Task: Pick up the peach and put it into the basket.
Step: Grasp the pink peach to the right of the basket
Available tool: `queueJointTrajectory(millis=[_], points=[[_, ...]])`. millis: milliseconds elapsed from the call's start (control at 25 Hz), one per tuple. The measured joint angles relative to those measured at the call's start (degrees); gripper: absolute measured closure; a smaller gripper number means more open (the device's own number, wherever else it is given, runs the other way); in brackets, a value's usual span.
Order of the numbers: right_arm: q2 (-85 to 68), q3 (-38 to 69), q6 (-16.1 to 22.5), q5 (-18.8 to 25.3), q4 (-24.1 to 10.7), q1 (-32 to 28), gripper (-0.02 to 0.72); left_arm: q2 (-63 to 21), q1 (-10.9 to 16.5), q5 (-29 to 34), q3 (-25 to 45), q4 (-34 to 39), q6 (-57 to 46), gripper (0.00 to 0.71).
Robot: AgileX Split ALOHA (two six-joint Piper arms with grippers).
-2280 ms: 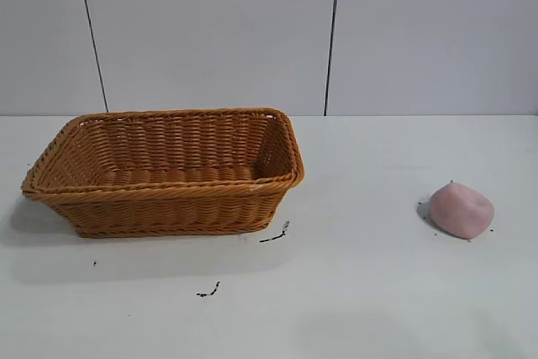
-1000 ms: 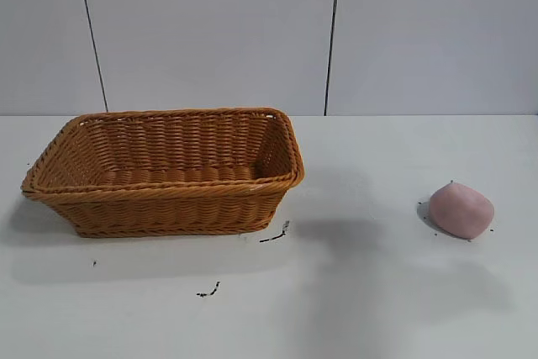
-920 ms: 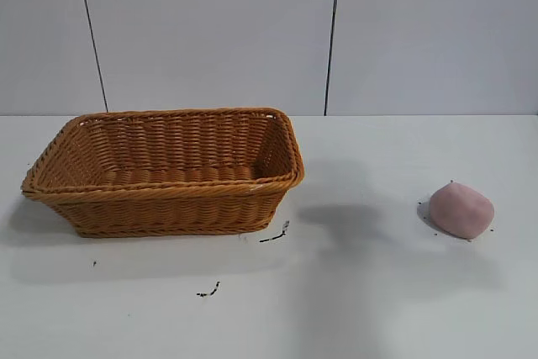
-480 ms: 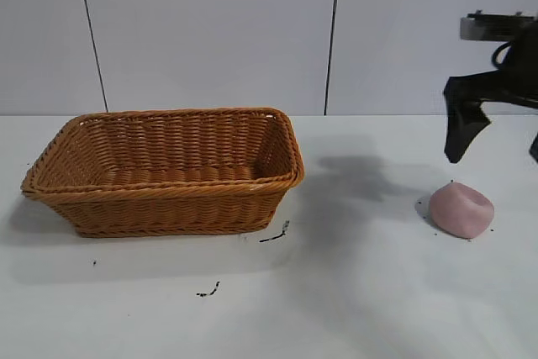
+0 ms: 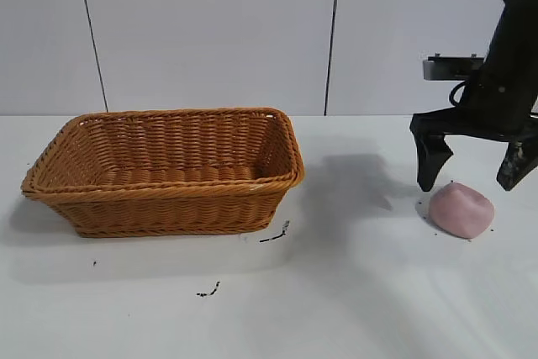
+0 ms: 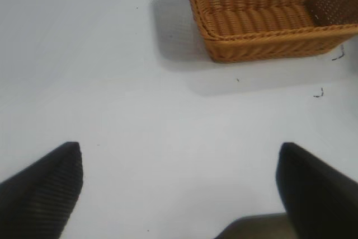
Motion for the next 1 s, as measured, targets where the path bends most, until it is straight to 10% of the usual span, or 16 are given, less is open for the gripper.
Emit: queueJointTrajectory(millis=[640, 880, 1000], points=[[0.73, -0.05, 0.04, -0.23, 0.00, 0.00, 0.043, 0.00, 0.00, 0.00, 0.00, 0.00, 0.00, 0.018], [0.73, -0.06, 0.04, 0.32, 0.00, 0.00, 0.550, 0.00, 0.00, 0.00, 0.00, 0.00, 0.00, 0.018], [0.62, -0.17, -0.23, 0.44, -0.06, 0.00, 0.645, 0.00, 0.00, 0.00, 0.00, 0.00, 0.00, 0.018]])
